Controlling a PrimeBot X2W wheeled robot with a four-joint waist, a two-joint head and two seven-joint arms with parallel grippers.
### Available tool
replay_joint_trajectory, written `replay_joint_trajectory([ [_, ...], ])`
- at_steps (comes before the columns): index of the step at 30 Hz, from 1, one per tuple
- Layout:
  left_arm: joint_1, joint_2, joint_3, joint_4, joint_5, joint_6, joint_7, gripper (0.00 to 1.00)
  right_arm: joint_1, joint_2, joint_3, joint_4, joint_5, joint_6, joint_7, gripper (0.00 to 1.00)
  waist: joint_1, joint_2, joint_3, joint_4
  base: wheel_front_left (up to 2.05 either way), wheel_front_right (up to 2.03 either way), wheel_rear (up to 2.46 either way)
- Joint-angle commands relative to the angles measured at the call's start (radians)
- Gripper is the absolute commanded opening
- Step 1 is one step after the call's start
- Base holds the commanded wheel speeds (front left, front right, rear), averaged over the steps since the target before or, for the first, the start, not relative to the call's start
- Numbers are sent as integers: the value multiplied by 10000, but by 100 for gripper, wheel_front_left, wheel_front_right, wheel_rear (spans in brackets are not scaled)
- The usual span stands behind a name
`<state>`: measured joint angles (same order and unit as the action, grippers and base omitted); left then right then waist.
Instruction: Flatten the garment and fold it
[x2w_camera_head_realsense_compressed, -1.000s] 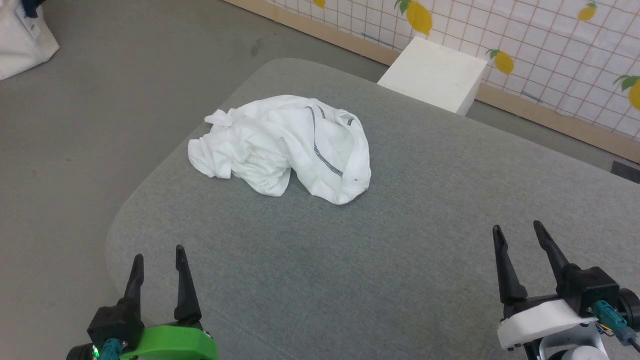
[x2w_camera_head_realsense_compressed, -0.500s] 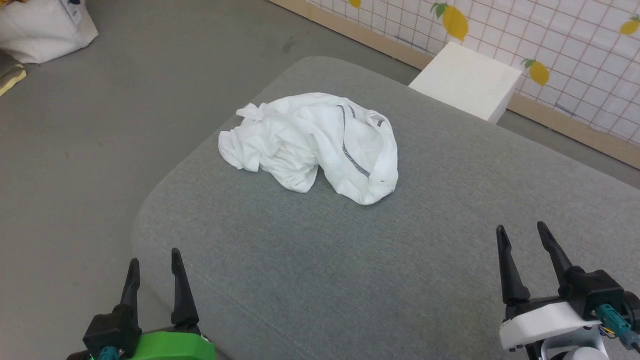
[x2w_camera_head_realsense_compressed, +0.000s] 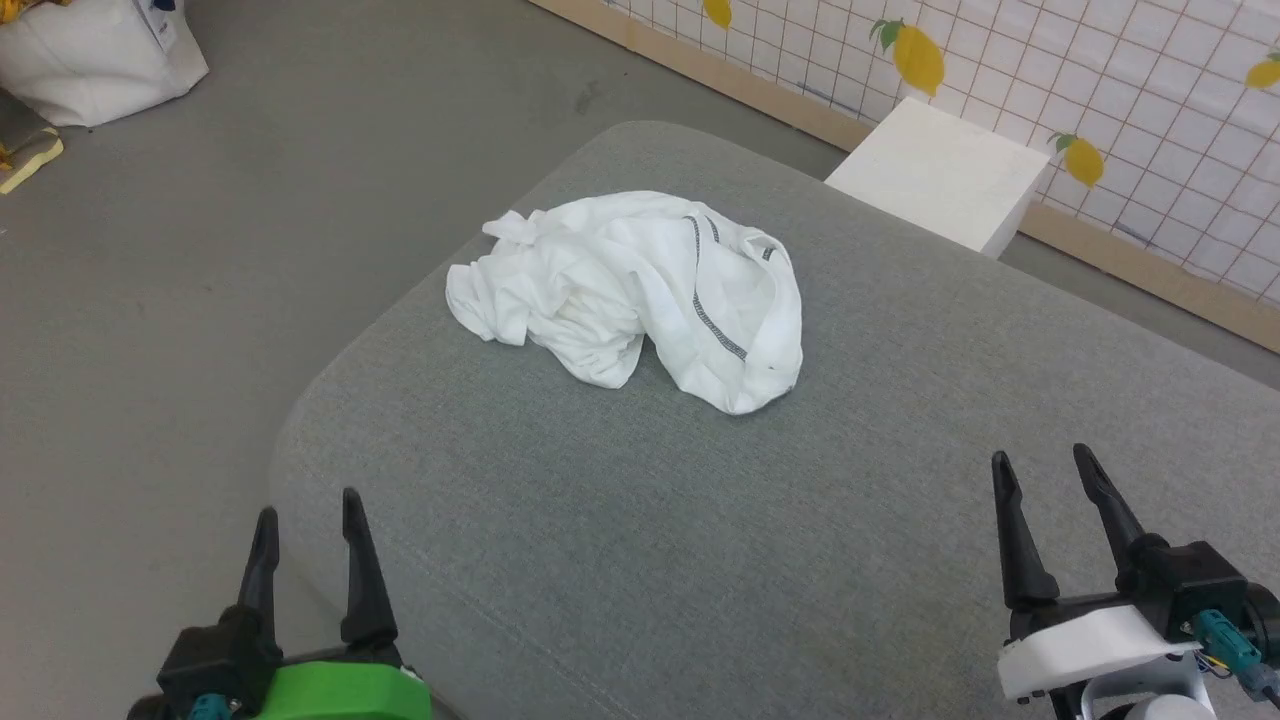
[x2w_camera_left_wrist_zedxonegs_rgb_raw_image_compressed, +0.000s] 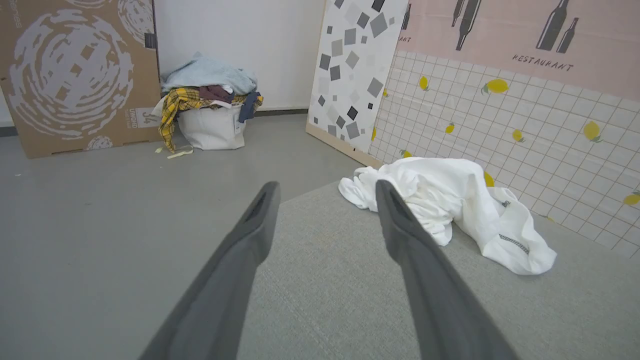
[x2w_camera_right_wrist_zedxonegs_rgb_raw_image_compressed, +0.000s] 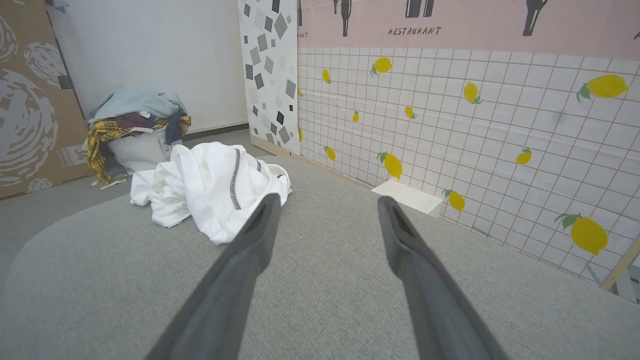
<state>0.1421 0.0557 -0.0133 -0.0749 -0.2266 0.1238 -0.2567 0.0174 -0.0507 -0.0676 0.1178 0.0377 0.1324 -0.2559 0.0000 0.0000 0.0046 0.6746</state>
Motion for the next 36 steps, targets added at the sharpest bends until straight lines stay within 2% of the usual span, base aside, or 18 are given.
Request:
replay_joint_trajectory([
  [1, -166, -55, -38, -233, -110, -177, -51, 100, -73, 5, -5, -2, 54, -17, -59, 100, 0, 0, 30, -2, 0, 0, 0],
  [5, -885, 24, -93, -892, -63, -758, -51, 100, -76, 5, -91, -116, -51, -17, -59, 100, 0, 0, 209, 33, 0, 0, 0],
  [8, -1757, 551, -245, -1090, 132, -1215, 137, 100, -140, 5, -130, -204, -212, -17, -59, 100, 0, 0, 464, 29, 0, 0, 0],
  [11, -3035, 1131, -286, -1256, 72, -1671, 888, 100, -302, 5, -126, -357, -482, -17, -59, 100, 0, 0, 873, -44, 0, 0, 0],
  [15, -4639, 1771, -284, -1136, -144, -2030, 1957, 100, -640, 5, 21, -621, -967, -17, -59, 100, 0, 0, 1509, -305, 0, 0, 0],
  [21, -6886, 2764, -118, 82, -590, -2309, 3239, 100, -1173, -161, 417, -1474, -1366, -17, 320, 100, 0, 0, 2481, -817, 0, 0, 0],
  [25, -8011, 3167, -301, 1037, -1027, -2424, 4087, 100, -1350, -511, 642, -2257, -1312, -17, 751, 100, 0, 0, 3231, -1183, 0, 0, 0],
  [32, -9026, 3545, -849, 2363, -1459, -2495, 5418, 100, -1642, -1117, 844, -3581, -1128, -17, 1464, 100, 0, 0, 4683, -1913, 0, 0, 0],
  [36, -9268, 3564, -985, 2992, -1590, -2500, 5807, 100, -1840, -1336, 842, -4026, -1035, -17, 1642, 100, 0, 0, 5276, -2307, 0, 0, 0],
])
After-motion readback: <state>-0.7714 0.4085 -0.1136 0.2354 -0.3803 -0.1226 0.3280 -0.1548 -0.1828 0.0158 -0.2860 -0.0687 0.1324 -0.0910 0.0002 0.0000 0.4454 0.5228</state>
